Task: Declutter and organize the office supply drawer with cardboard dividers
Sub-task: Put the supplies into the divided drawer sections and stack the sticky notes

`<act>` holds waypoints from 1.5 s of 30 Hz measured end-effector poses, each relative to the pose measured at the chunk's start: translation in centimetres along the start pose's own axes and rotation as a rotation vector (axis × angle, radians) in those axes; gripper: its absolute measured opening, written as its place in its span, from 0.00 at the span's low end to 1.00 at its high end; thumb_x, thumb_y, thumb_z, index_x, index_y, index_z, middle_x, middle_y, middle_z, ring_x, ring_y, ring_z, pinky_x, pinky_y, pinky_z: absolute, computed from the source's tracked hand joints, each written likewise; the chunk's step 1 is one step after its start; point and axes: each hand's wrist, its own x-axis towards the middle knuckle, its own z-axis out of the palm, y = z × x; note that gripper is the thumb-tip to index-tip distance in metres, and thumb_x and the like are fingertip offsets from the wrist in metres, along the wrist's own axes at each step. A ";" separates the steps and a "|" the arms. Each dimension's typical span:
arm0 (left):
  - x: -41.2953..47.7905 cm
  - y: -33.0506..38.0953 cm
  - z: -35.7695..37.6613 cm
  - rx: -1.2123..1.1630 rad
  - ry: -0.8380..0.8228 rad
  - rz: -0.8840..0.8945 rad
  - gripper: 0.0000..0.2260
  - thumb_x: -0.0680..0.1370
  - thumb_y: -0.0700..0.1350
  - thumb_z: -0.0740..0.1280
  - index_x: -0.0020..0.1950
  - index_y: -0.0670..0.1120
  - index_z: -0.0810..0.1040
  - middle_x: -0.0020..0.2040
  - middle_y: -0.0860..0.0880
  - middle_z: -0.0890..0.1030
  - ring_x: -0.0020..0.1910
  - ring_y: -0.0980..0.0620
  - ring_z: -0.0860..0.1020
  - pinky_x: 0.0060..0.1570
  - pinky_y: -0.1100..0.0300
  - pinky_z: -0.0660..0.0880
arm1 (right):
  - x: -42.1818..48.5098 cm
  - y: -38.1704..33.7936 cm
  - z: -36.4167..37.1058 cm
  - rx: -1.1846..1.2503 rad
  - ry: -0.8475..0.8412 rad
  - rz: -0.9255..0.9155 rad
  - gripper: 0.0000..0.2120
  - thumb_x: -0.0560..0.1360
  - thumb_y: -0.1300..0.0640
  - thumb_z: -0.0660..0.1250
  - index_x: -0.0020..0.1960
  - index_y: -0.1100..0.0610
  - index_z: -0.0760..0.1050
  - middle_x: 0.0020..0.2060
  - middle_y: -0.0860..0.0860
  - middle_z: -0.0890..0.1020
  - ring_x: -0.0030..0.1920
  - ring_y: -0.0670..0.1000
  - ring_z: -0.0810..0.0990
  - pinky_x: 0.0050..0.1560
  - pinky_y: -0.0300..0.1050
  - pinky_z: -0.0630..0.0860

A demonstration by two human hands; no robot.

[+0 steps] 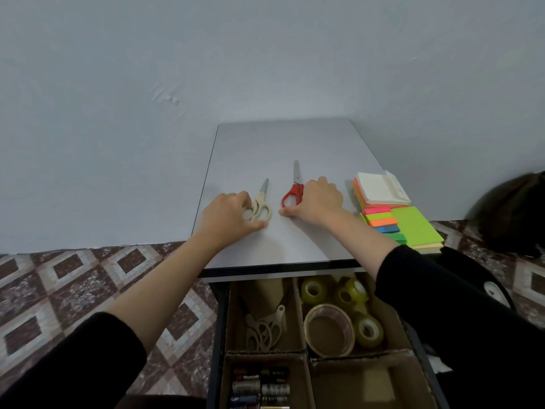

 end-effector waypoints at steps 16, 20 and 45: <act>1.6 0.9 -0.4 -0.023 -0.126 -0.087 0.24 0.69 0.52 0.72 0.25 0.43 0.61 0.25 0.49 0.60 0.26 0.53 0.60 0.26 0.62 0.56 | 0.0 -0.1 -1.9 -0.043 -0.123 -0.046 0.27 0.66 0.41 0.72 0.55 0.59 0.72 0.50 0.53 0.76 0.52 0.55 0.75 0.43 0.42 0.68; 0.5 1.4 -1.2 -0.017 -0.191 -0.104 0.24 0.67 0.49 0.73 0.25 0.45 0.59 0.25 0.50 0.58 0.26 0.53 0.57 0.27 0.62 0.54 | -1.1 0.3 -2.5 -0.079 -0.160 -0.085 0.23 0.65 0.44 0.74 0.46 0.58 0.68 0.44 0.52 0.73 0.43 0.53 0.72 0.39 0.42 0.68; -18.8 0.7 1.4 -0.029 -0.382 0.054 0.24 0.67 0.53 0.74 0.60 0.46 0.77 0.52 0.52 0.72 0.51 0.55 0.72 0.50 0.65 0.71 | -18.2 9.3 1.4 0.176 -0.523 -0.376 0.32 0.65 0.55 0.76 0.64 0.51 0.65 0.52 0.46 0.71 0.53 0.48 0.72 0.48 0.37 0.70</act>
